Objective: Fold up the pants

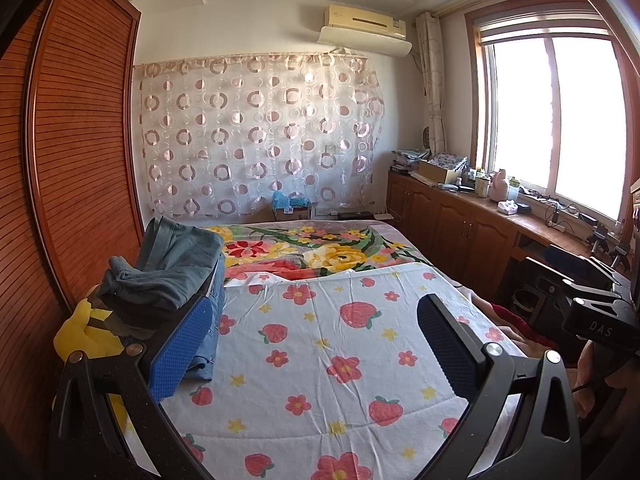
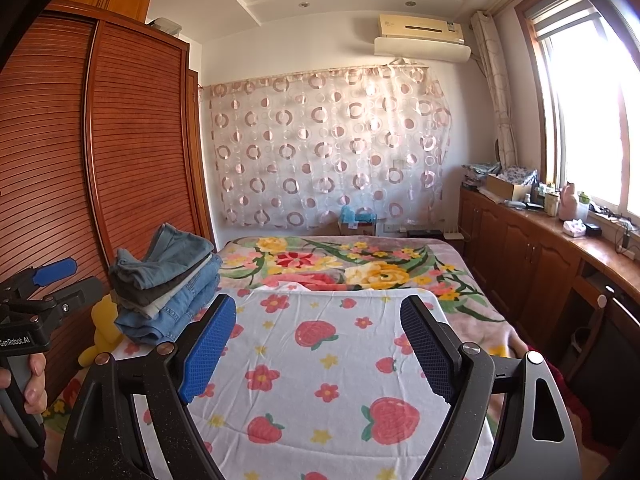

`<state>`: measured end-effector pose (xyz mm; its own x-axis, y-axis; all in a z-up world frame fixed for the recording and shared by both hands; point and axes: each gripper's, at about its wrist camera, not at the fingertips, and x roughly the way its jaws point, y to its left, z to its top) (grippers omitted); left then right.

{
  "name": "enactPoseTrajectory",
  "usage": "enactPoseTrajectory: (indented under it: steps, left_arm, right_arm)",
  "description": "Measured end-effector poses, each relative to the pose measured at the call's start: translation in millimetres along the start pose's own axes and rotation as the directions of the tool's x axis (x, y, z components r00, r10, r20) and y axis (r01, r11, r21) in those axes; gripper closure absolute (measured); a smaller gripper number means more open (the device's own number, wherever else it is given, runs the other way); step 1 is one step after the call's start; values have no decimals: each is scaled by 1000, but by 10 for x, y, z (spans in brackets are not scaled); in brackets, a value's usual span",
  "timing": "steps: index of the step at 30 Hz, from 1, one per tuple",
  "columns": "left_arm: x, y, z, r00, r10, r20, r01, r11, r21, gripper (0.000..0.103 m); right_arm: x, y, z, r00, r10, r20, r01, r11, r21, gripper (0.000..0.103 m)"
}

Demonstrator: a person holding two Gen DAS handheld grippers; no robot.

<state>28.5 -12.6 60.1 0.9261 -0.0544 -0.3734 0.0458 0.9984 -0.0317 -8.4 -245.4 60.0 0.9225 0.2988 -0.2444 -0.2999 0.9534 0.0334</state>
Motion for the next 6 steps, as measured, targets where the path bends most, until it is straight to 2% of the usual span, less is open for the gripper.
enactPoseTrajectory:
  steps: [6]
  left_arm:
    - [-20, 24, -11, 1000, 1, 1, -1, 1000, -1, 0]
  right_arm:
    - [1, -1, 1, 1000, -1, 0, 1, 1000, 0, 17]
